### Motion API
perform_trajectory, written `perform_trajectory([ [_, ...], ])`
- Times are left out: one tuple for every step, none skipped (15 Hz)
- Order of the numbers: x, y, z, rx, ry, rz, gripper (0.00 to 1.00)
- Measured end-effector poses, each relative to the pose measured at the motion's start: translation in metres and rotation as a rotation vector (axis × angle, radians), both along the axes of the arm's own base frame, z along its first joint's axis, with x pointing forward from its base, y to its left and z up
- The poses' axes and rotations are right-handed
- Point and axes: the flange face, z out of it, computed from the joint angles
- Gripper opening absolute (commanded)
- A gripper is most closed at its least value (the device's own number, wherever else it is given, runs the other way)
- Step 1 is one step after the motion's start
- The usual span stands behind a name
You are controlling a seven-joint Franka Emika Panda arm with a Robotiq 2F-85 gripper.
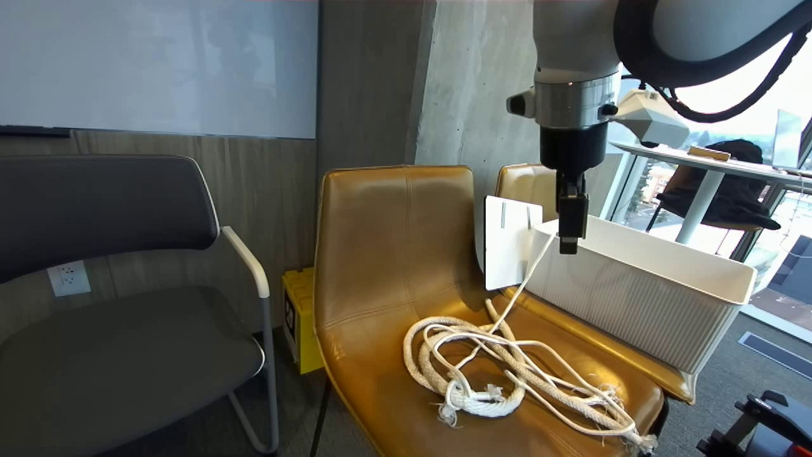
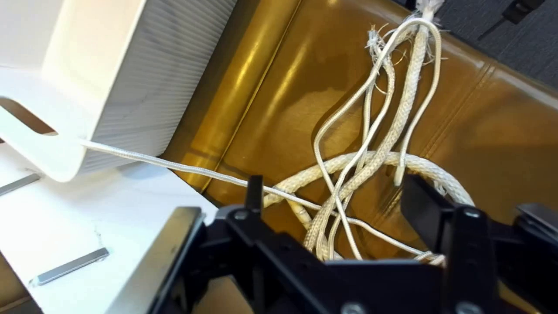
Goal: Put the ropes in the basket, then remove them out of the basket
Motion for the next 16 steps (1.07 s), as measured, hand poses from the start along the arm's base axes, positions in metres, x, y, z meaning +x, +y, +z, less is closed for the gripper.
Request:
perform_trajectory([
  [0.005, -0.006, 0.003, 0.006, -0.003, 0.042, 1.00],
  [0.010, -0.014, 0.006, 0.012, -0.002, 0.089, 1.00],
  [0.014, -0.022, 0.008, 0.019, 0.005, 0.141, 1.00],
  [0.019, -0.032, 0.010, 0.024, 0.019, 0.194, 1.00],
  [0.024, -0.044, 0.010, 0.028, 0.039, 0.246, 1.00],
  [0.029, -0.056, 0.010, 0.031, 0.060, 0.298, 1.00],
  [0.035, -0.070, 0.010, 0.035, 0.080, 0.350, 1.00],
  [0.041, -0.083, 0.009, 0.039, 0.101, 0.401, 1.00],
  [0.046, -0.095, 0.006, 0.044, 0.122, 0.451, 1.00],
  [0.052, -0.106, 0.004, 0.047, 0.144, 0.501, 1.00],
  [0.058, -0.115, 0.000, 0.050, 0.166, 0.552, 1.00],
  [0.064, -0.121, -0.002, 0.051, 0.184, 0.605, 1.00],
  [0.070, -0.123, -0.004, 0.052, 0.200, 0.657, 1.00],
  [0.075, -0.122, -0.006, 0.051, 0.216, 0.710, 1.00],
  [0.079, -0.120, -0.010, 0.051, 0.235, 0.760, 1.00],
  [0.083, -0.118, -0.015, 0.049, 0.254, 0.811, 1.00],
])
